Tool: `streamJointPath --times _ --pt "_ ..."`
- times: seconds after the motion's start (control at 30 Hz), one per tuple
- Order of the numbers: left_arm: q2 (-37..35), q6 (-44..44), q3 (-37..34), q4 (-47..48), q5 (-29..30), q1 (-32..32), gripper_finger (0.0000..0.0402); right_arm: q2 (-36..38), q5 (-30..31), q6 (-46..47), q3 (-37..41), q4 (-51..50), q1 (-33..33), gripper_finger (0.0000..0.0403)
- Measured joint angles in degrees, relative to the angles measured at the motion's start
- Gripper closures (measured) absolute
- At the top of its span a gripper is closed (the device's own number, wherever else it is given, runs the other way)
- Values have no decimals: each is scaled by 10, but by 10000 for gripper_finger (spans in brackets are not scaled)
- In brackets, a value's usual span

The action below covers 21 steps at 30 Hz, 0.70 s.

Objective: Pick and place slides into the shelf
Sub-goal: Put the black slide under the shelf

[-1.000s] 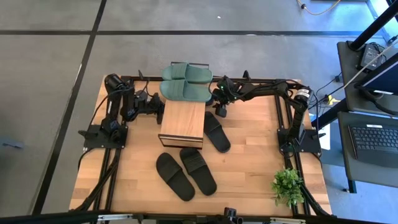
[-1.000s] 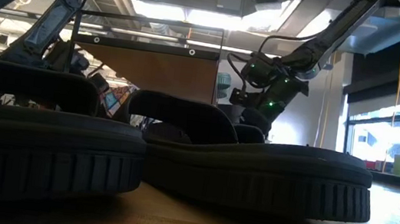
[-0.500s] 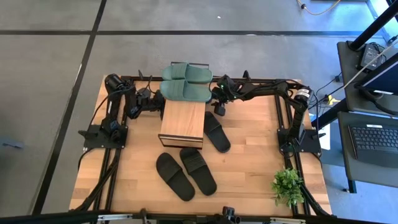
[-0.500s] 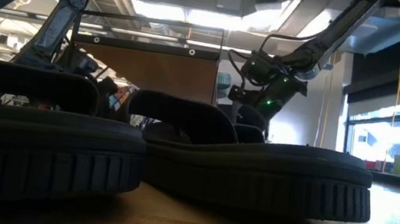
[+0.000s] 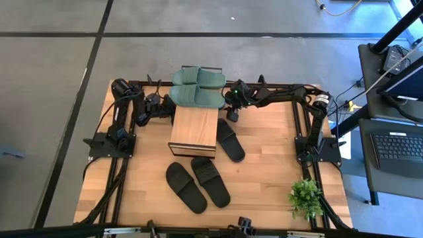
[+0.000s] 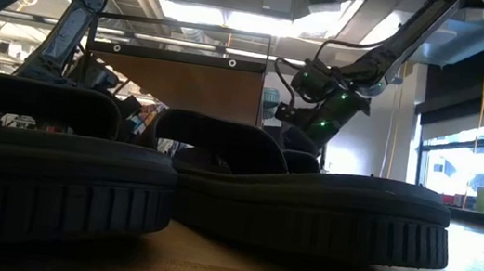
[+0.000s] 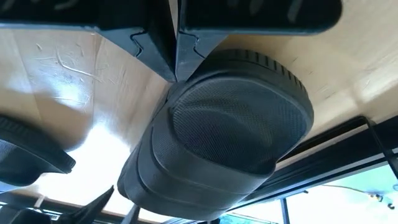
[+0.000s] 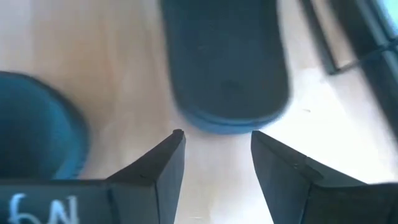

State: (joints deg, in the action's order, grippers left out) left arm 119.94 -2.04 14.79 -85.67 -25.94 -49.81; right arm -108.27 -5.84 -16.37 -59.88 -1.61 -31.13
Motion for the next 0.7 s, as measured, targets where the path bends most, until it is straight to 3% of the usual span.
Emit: streamJointPath --times 0.7 --pt "0 0 0 0 0 0 402 -8 13 11 0 55 -2 218"
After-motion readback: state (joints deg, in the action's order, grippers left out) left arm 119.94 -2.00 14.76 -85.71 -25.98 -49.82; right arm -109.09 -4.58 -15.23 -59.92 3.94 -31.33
